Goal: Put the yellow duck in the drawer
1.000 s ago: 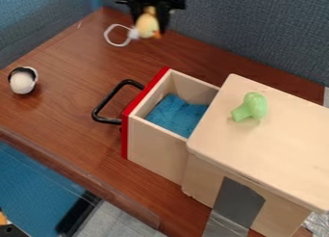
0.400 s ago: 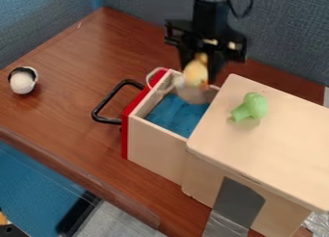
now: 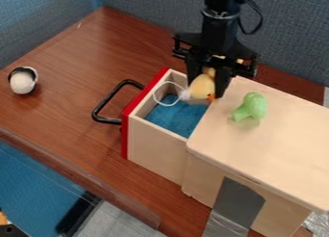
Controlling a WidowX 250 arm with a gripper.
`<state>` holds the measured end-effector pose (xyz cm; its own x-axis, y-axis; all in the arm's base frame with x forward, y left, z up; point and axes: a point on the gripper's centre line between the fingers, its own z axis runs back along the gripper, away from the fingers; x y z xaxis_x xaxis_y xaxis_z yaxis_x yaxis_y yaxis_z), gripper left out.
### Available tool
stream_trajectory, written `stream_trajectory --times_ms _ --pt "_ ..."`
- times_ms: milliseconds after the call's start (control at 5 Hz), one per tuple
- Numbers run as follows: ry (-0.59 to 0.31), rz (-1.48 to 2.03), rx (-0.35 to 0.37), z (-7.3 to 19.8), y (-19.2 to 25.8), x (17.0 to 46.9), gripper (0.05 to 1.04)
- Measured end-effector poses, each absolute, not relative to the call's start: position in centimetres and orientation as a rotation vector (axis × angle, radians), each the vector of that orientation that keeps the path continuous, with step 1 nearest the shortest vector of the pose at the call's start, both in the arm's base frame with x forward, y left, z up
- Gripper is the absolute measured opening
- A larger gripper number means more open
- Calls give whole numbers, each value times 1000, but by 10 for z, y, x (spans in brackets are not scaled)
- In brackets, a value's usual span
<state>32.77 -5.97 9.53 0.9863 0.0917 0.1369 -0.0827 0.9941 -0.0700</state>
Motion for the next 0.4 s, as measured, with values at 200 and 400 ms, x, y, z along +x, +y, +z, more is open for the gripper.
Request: stream_trajectory --times_ms 200,400 --pt "-106 74 -31 89 -53 312 449" --pt "-88 107 -16 79 -44 305 449"
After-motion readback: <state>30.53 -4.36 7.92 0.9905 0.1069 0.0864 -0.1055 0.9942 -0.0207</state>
